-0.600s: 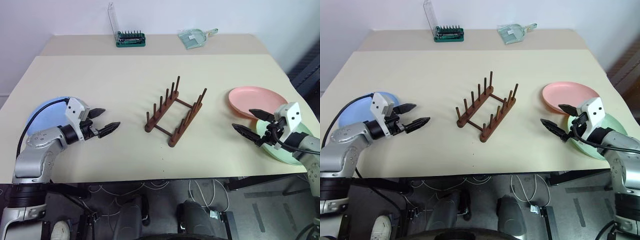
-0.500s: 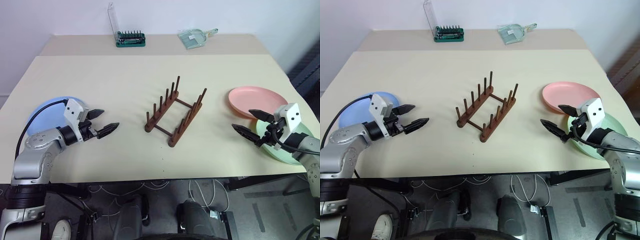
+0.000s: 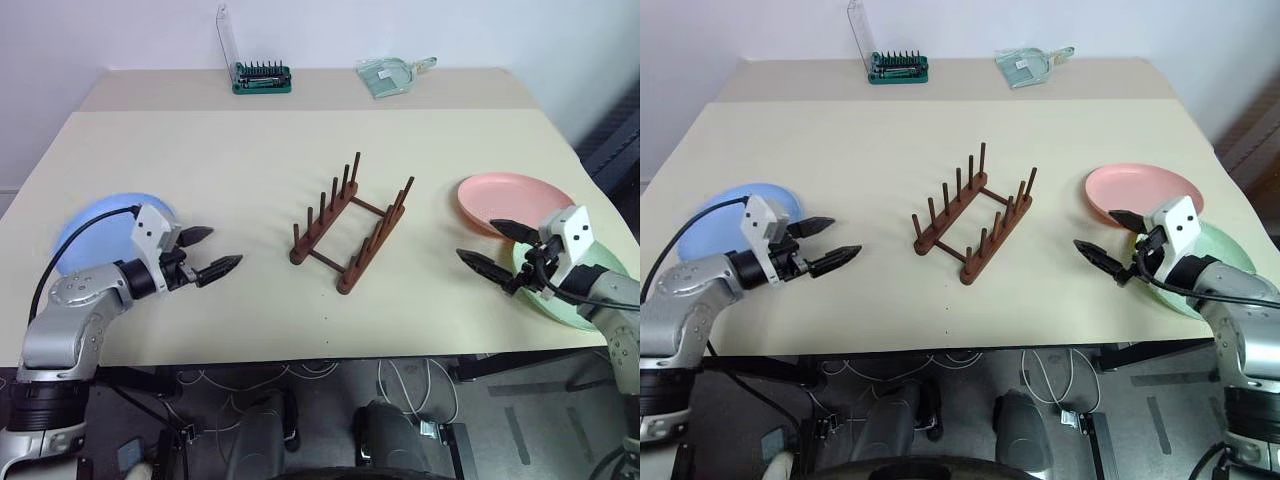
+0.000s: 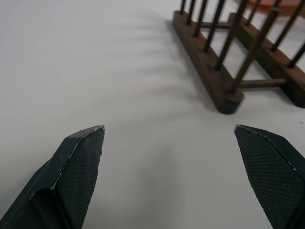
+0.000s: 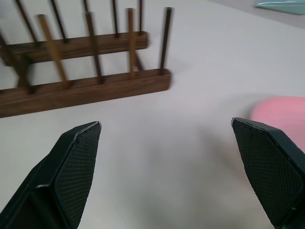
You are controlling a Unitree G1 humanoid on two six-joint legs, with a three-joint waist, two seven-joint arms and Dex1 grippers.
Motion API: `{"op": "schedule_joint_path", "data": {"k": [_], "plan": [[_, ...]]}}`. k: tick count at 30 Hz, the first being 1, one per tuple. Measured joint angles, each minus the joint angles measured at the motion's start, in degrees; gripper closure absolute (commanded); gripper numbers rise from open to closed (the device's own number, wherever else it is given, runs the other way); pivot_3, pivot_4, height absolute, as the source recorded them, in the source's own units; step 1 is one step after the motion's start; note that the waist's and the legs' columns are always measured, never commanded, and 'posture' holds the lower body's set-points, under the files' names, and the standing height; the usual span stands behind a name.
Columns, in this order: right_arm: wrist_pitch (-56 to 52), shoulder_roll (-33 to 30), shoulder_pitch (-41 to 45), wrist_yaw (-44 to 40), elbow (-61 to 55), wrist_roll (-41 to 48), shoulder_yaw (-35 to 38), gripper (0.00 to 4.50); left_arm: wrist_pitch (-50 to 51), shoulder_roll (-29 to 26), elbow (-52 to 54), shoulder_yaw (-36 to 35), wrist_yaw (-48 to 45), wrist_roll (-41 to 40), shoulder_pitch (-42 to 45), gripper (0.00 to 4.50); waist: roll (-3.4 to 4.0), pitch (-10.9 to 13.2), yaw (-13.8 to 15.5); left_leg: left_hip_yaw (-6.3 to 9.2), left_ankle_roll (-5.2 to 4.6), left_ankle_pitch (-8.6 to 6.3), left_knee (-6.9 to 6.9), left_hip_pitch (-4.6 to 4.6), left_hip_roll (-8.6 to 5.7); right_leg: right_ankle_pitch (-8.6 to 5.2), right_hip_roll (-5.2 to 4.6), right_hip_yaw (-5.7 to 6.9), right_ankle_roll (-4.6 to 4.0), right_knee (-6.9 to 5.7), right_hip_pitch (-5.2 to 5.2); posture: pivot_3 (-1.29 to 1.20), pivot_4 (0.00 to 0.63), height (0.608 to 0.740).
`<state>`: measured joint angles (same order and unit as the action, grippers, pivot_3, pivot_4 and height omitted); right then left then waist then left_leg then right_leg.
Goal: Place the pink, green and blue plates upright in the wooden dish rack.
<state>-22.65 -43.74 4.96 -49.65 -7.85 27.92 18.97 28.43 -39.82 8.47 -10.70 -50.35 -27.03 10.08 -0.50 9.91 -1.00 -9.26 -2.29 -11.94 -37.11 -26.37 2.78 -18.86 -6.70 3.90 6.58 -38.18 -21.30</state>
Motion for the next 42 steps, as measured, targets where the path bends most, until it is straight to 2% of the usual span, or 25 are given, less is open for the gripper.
{"op": "schedule_joint_path", "data": {"k": [8, 18, 25, 29, 42], "plan": [[-0.8, 1.0, 0.2, 0.8, -1.6, 0.5, -1.4, 0.04, 1.1, 0.5, 3.0, 1.7, 0.4, 0.1, -1.4, 0.0, 0.0, 0.0, 0.0, 0.01, 0.0, 0.0, 0.0, 0.0, 0.0, 0.0, -0.01, 0.0, 0.0, 0.0, 0.0, 0.0, 0.15, 0.732], [-2.8, 4.4, 1.0, 3.1, -5.0, 0.7, -5.7, 0.04, 4.5, 2.6, 8.7, 11.2, -1.5, -0.7, -2.3, 0.0, 0.01, 0.0, 0.1, 0.01, 0.0, -0.01, 0.0, -0.01, -0.01, 0.0, -0.01, 0.0, 0.0, 0.01, 0.0, 0.0, 0.15, 0.732], [-3.3, 4.4, 0.0, 3.5, -5.5, 0.7, -5.7, 0.04, 4.3, 6.9, 7.4, 21.8, -1.8, 3.3, 1.7, 0.0, 0.01, 0.0, 0.2, 0.01, -0.03, -0.02, 0.0, 0.0, -0.02, 0.0, 0.01, 0.0, 0.0, 0.04, 0.02, 0.0, 0.15, 0.732], [-3.3, 4.8, 0.1, 4.0, -5.5, 0.7, -5.7, 0.04, 3.7, 13.1, 3.6, 26.8, 1.1, 7.2, 6.2, 0.0, 0.03, -0.1, 0.3, 0.02, -0.08, -0.04, -0.07, -0.01, -0.04, 0.0, 0.0, 0.0, 0.0, 0.04, 0.08, 0.0, 0.15, 0.732], [-3.3, 5.5, -0.3, 5.2, -5.5, 0.7, -5.7, 0.04, 3.1, 23.4, 0.9, 30.1, 17.5, 17.2, 7.9, 0.0, 0.13, -0.2, 0.2, 0.1, -0.09, -0.05, -0.1, 0.24, -0.02, 0.01, -0.07, 0.01, 0.0, 0.04, 0.35, 0.0, 0.15, 0.732]]}}
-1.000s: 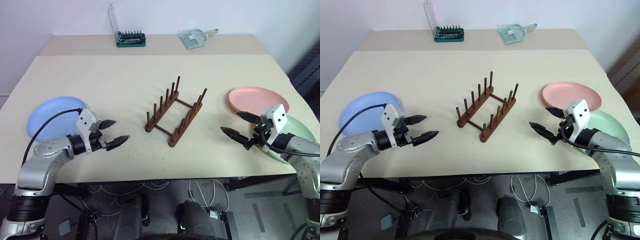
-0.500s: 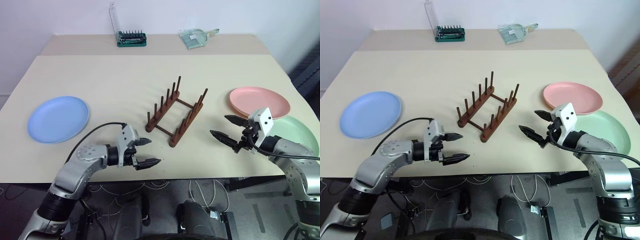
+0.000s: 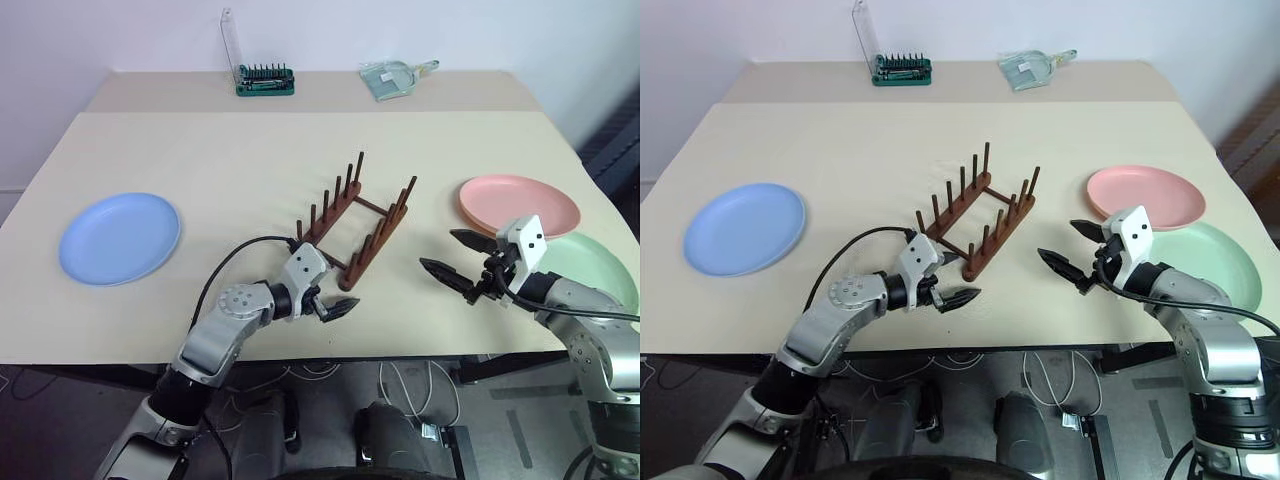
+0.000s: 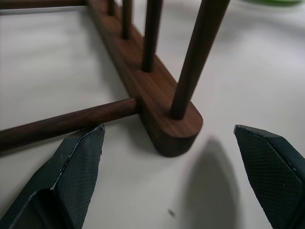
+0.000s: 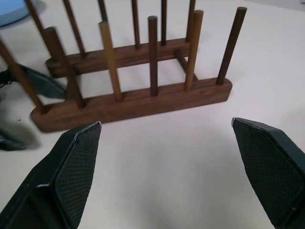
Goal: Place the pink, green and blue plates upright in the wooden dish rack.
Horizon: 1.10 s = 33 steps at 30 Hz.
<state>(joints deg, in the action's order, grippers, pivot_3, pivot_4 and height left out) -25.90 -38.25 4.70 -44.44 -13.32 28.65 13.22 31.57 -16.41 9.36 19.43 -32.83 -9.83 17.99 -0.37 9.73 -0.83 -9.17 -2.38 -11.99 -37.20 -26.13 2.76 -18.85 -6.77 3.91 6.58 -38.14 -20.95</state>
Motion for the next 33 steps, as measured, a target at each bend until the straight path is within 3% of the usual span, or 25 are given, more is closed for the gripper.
{"op": "schedule_joint_path", "data": {"k": [2, 5, 9, 10, 11, 17, 25, 33], "plan": [[0.0, 0.0, 0.0, 0.1, 0.0, 0.0, 0.0, 0.04, 0.5, 0.9, -0.4, 0.0, 1.4, 0.4, 0.4, 0.0, 0.03, 0.0, 0.0, 0.01, 0.0, -0.01, 0.02, 0.1, 0.01, 0.0, 0.0, 0.0, 0.0, 0.01, 0.09, 0.0, 0.15, 0.732], [0.0, 0.0, 0.0, 0.1, 0.0, 0.0, 0.0, 0.0, 0.6, 1.1, -1.2, -0.3, 2.3, 0.6, 0.8, 0.84, 0.04, 0.0, -0.1, 0.01, 0.0, -0.02, 0.05, 0.23, 0.01, 0.0, -0.02, -0.01, -0.01, 0.04, 0.2, 0.0, 0.15, 0.732], [0.3, 0.0, 0.1, 0.1, 0.0, -0.1, 0.0, 0.0, 0.3, 1.2, -3.2, -1.9, 3.3, 0.7, 1.9, 2.75, 0.03, 0.0, -0.2, 0.01, 0.0, -0.02, 0.07, 0.25, 0.01, -0.01, -0.03, -0.01, -0.01, 0.04, 0.22, 0.0, 0.15, 0.732], [0.4, 0.0, 0.1, 0.1, 0.0, -0.1, 0.0, 0.0, 0.2, 1.2, -3.8, -2.3, 3.3, 0.7, 2.2, 3.41, 0.03, 0.0, -0.2, 0.0, 0.0, -0.02, 0.06, 0.25, 0.01, -0.01, -0.04, -0.01, -0.01, 0.05, 0.22, 0.0, 0.15, 0.732], [0.5, 0.0, 0.1, 0.1, 0.0, -0.1, 0.0, 0.0, -0.4, 1.1, -3.8, -2.5, 3.5, 1.1, 2.4, 3.74, 0.03, 0.0, -0.1, 0.01, 0.0, -0.02, 0.06, 0.25, 0.01, -0.01, -0.04, -0.01, -0.01, 0.05, 0.23, 0.0, 0.15, 0.732], [1.0, 0.0, -0.1, 0.0, 0.1, -0.2, 0.2, 0.0, -3.5, 0.3, -7.3, -2.8, 1.9, 1.8, 4.1, 3.74, 0.07, 0.0, -0.1, 0.0, -0.01, -0.05, 0.11, 0.44, 0.02, -0.01, -0.06, -0.01, -0.03, 0.09, 0.36, 0.0, 0.15, 0.732], [1.0, -1.2, -5.1, -0.5, -0.6, -0.2, 2.6, 0.0, -17.1, -8.1, -18.5, -4.5, -18.1, -0.4, 9.1, 3.74, 0.06, 0.0, 0.2, -0.01, 0.01, -0.07, 0.2, 0.25, -0.01, -0.01, -0.12, 0.01, -0.04, 0.23, 0.24, 0.0, 0.15, 0.732], [1.1, -0.6, -9.8, 1.5, -5.3, -0.2, 5.3, 0.0, -26.4, -7.0, -31.8, -2.7, -35.6, -0.9, 17.6, 3.74, 0.05, 0.0, 0.2, -0.01, -0.06, -0.06, 0.04, -0.29, -0.03, 0.0, -0.09, 0.05, -0.02, 0.17, -0.24, 0.0, 0.15, 0.732]]}}
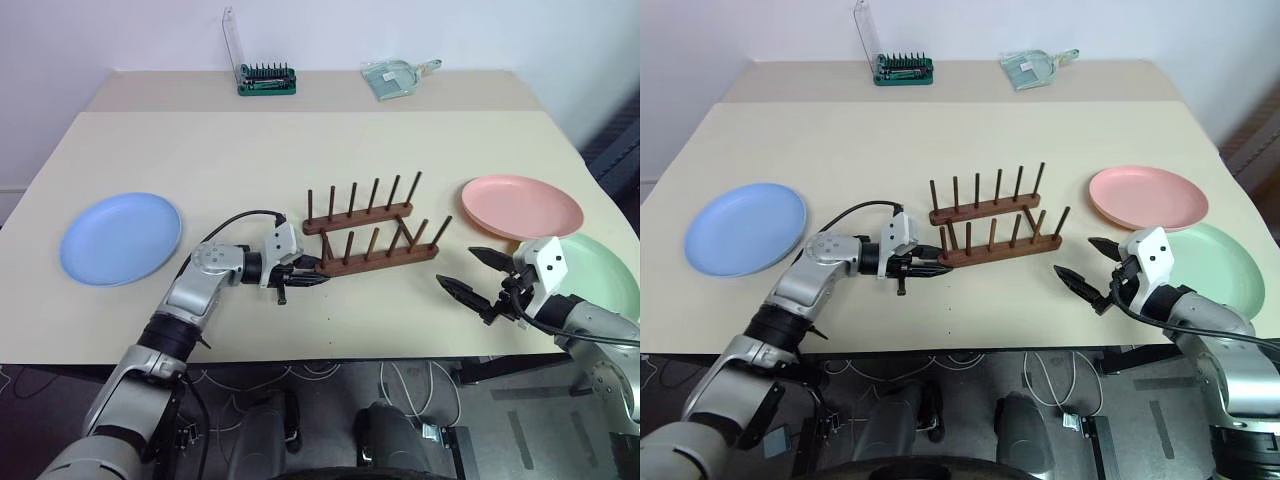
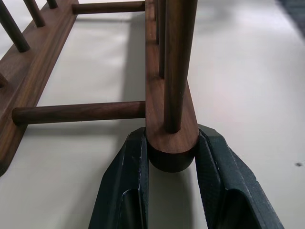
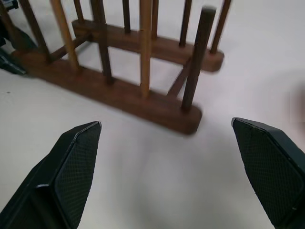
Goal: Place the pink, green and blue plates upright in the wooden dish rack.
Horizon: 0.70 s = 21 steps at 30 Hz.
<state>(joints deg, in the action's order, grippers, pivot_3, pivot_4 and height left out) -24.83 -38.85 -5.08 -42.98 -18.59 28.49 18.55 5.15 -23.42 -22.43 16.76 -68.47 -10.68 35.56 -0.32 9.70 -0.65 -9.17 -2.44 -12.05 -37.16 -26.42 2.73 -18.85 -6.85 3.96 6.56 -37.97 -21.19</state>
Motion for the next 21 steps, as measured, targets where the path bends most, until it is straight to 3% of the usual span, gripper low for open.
{"op": "schedule_joint_path", "data": {"k": [6, 7, 12, 13, 15, 18, 21], "plan": [[0.2, 1.9, -4.5, 2.2, -3.9, 0.0, 1.7, 0.0, -7.1, 3.6, -12.7, 0.3, -1.2, 2.9, 6.6, 3.74, -0.05, 0.0, -0.1, -0.01, -0.04, -0.01, -0.02, -0.01, -0.02, 0.0, 0.07, 0.01, 0.01, -0.02, -0.03, 0.0, 0.15, 0.732], [0.2, 2.0, -5.2, 2.4, -4.3, 0.0, 2.1, 0.0, -7.4, 3.8, -13.9, 0.3, -1.3, 3.0, 7.1, 2.71, -0.05, 0.0, -0.1, 0.0, -0.04, -0.01, -0.02, -0.01, -0.02, 0.0, 0.08, 0.01, 0.02, -0.02, -0.03, 0.0, 0.15, 0.732], [0.2, 2.3, -6.3, 3.2, -5.3, -0.1, 2.5, 0.0, -6.7, 3.0, -14.4, -1.2, -1.6, 2.7, 6.3, 0.26, -0.05, 0.0, -0.3, 0.0, -0.03, -0.01, -0.02, 0.0, 0.0, 0.0, 0.1, 0.0, 0.02, -0.06, -0.05, 0.0, 0.15, 0.732], [0.2, 2.3, -6.3, 3.2, -5.3, -0.1, 2.4, 0.0, -5.8, 2.4, -13.2, -2.2, -1.2, 2.4, 5.3, 0.26, -0.05, 0.0, -0.4, 0.0, -0.03, -0.01, -0.01, 0.0, 0.0, 0.0, 0.09, 0.0, 0.02, -0.07, -0.05, 0.0, 0.15, 0.732], [0.1, 2.2, -6.4, 3.1, -5.3, -0.1, 2.2, 0.53, -3.3, 0.6, -10.4, -4.0, -0.6, 1.5, 3.4, 0.19, -0.04, 0.0, -0.4, 0.01, -0.03, 0.0, -0.01, 0.01, 0.02, 0.0, 0.1, 0.0, 0.01, -0.1, -0.06, 0.0, 0.15, 0.732], [0.1, 2.1, -6.0, 3.1, -5.3, -0.2, 1.6, 1.78, 0.4, -1.8, -5.9, -5.9, -0.1, 0.4, 0.4, 1.19, -0.04, 0.0, -0.3, 0.01, -0.02, 0.0, -0.03, 0.01, 0.01, 0.0, 0.09, 0.0, 0.02, -0.1, -0.04, 0.0, 0.15, 0.732], [-0.4, 1.0, -4.0, 3.2, -4.3, -2.0, -0.8, 3.25, 5.0, -4.8, 2.1, -6.7, -1.0, -1.4, -4.7, 2.65, -0.03, 0.0, -0.5, 0.0, -0.01, 0.0, -0.02, 0.02, 0.01, 0.0, 0.08, -0.01, 0.02, -0.1, -0.04, 0.0, 0.15, 0.732]]}}
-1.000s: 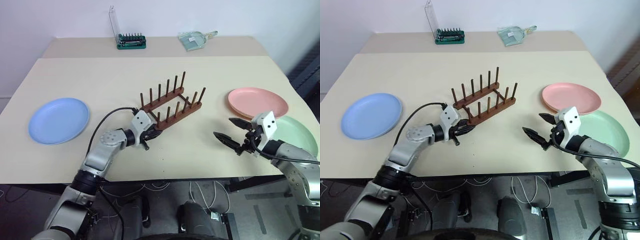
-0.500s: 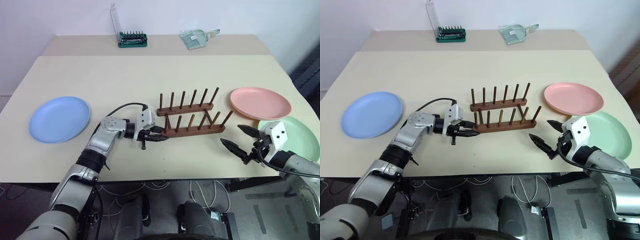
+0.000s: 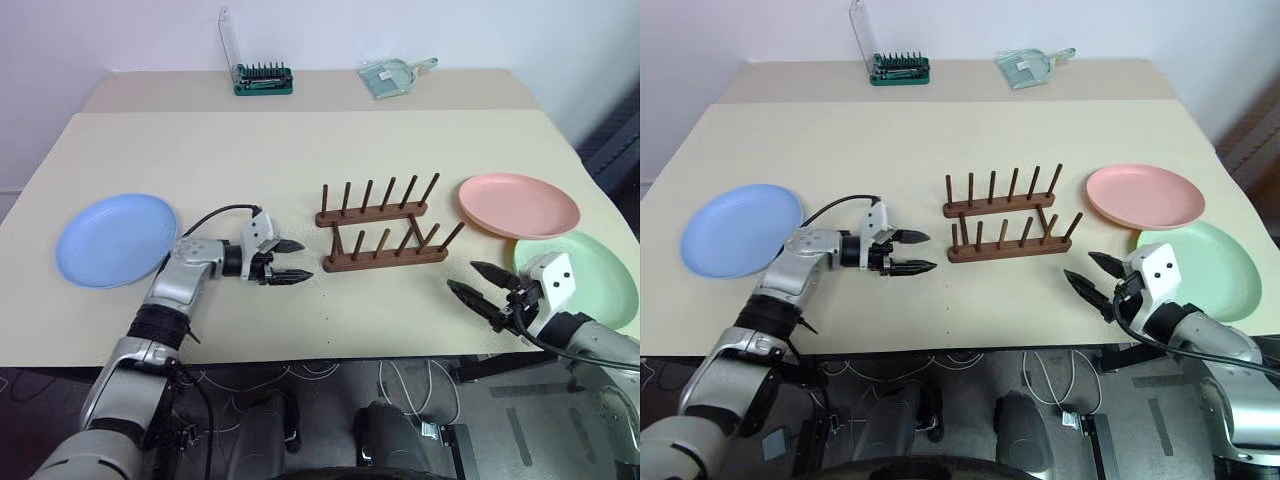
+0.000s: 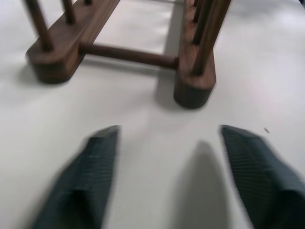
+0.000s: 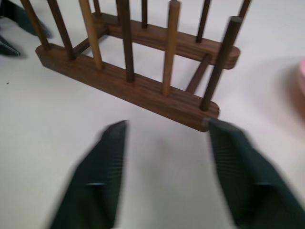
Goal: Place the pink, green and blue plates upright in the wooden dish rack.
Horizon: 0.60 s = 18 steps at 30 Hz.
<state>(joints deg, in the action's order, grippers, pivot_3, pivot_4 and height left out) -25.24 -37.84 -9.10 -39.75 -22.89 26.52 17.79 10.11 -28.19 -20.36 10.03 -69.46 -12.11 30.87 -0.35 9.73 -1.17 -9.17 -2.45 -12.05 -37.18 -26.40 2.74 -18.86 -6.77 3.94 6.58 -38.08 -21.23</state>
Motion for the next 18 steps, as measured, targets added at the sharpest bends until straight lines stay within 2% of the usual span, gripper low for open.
{"op": "schedule_joint_path", "data": {"k": [2, 3, 4, 10, 18], "plan": [[-0.4, -1.5, 1.4, 0.1, 2.2, -2.3, -2.0, 4.25, 3.4, -1.2, 5.4, 0.2, -1.5, -1.4, -3.2, 3.71, 0.0, 0.0, 0.1, 0.01, 0.03, 0.02, 0.0, 0.0, 0.0, 0.0, 0.0, 0.01, 0.0, -0.01, -0.01, 0.0, 0.15, 0.732], [-0.5, -1.7, 1.7, 0.1, 3.0, -3.2, -2.7, 4.5, 4.7, -1.5, 7.4, 0.4, -2.0, -2.0, -4.2, 4.21, 0.0, 0.0, 0.4, 0.02, 0.03, 0.02, -0.01, 0.0, 0.0, 0.0, 0.0, 0.04, -0.01, -0.01, -0.03, 0.0, 0.15, 0.732], [-0.5, -1.7, 2.4, 0.2, 3.5, -4.0, -3.7, 4.5, 5.9, -1.6, 9.0, 0.6, -2.1, -2.2, -4.8, 4.49, 0.0, 0.0, 0.5, 0.03, 0.03, 0.02, -0.02, 0.0, 0.0, 0.0, 0.0, 0.05, -0.01, 0.0, -0.09, 0.0, 0.15, 0.732], [-0.6, -1.7, 6.5, 1.5, 6.6, -8.1, -8.0, 4.5, 7.4, 2.6, 14.2, 5.1, 1.0, -0.7, -4.7, 4.49, 0.0, 0.0, 0.5, 0.02, 0.01, 0.01, -0.03, 0.0, -0.03, 0.0, 0.01, 0.04, 0.0, 0.0, 0.06, 0.0, 0.15, 0.732], [1.2, 0.9, 14.4, 5.9, 15.0, -15.7, -13.7, 4.5, 3.5, 7.1, 10.1, 6.5, 11.4, 5.0, -3.0, 4.49, 0.0, 0.0, 0.2, 0.0, 0.04, 0.04, -0.04, 0.03, -0.02, 0.0, 0.06, 0.03, 0.01, -0.04, 0.06, 0.0, 0.15, 0.732]]}}
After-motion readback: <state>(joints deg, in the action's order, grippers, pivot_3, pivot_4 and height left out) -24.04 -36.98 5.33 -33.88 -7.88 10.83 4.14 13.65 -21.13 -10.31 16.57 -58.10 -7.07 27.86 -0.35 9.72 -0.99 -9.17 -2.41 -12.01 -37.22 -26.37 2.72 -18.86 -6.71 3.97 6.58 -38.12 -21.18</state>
